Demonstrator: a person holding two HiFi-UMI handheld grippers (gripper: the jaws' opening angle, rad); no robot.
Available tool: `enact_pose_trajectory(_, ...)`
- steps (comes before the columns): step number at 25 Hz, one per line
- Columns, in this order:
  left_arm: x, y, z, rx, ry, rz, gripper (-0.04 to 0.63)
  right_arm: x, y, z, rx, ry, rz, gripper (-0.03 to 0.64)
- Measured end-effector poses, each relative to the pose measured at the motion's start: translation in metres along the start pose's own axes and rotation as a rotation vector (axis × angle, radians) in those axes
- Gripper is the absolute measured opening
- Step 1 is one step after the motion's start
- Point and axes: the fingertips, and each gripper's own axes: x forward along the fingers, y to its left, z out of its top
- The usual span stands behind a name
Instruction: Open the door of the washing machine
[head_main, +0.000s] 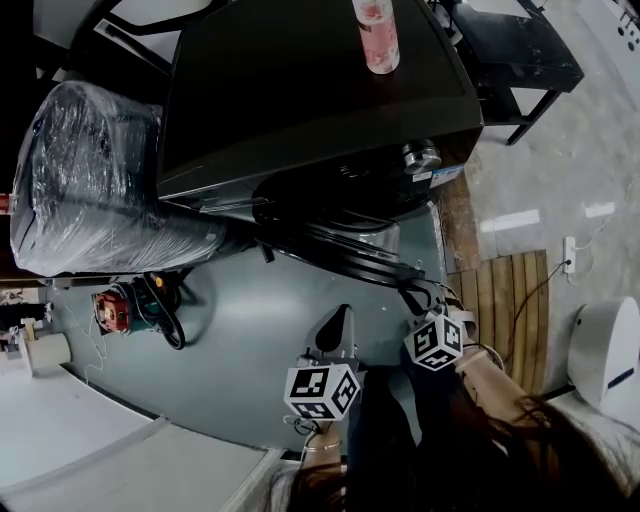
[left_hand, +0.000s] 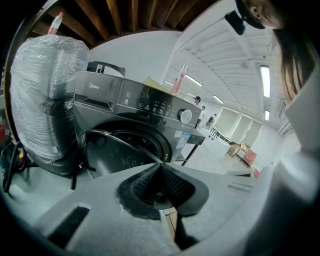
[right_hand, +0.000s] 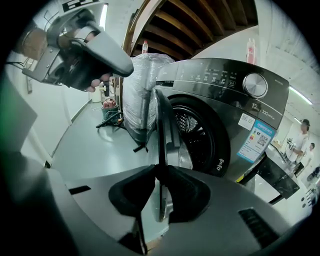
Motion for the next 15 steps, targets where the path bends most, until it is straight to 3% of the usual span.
enact_pose_trajectory(4, -0.010, 0.004, -0.005, 0.041, 0.009, -0.030, 0.015, -0.002, 0.019, 0.000, 0.024, 0.001, -0.006, 0.073)
enact_pose_trajectory(15, -0.049, 0.019, -0.021, 0.030, 0.013, -0.038, 0.015, -0.010, 0.086, 0.003, 0.105, 0.015, 0.002, 0.064)
